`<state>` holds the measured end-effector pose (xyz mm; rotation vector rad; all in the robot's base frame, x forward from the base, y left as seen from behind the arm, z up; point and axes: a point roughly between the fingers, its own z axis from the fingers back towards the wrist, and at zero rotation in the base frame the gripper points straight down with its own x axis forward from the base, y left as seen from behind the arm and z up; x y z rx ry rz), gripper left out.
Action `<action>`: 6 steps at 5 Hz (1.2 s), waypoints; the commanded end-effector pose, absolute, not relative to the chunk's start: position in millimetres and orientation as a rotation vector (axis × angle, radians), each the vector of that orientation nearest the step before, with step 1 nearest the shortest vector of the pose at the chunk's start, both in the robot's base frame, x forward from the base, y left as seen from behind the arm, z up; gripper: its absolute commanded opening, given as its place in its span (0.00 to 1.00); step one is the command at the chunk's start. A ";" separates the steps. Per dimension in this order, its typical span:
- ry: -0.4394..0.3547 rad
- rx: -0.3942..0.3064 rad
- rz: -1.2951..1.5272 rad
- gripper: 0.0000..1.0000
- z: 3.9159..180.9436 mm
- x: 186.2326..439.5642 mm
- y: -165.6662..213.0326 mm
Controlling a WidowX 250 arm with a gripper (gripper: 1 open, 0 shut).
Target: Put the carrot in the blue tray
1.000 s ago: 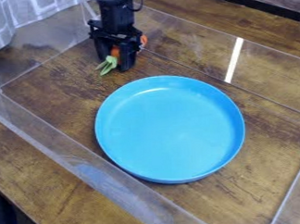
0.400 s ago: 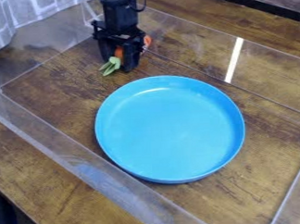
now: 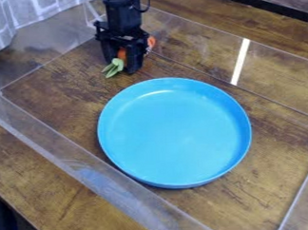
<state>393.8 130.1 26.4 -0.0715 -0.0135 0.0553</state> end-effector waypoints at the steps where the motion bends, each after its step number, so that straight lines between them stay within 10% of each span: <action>1: -0.099 -0.044 0.031 0.00 68.8 401.0 124.0; 4: -0.110 -0.040 0.032 0.00 85.2 398.5 125.2; 5: -0.105 -0.041 0.028 1.00 81.9 402.2 125.9; 6: -0.101 -0.040 0.025 1.00 74.9 407.3 126.8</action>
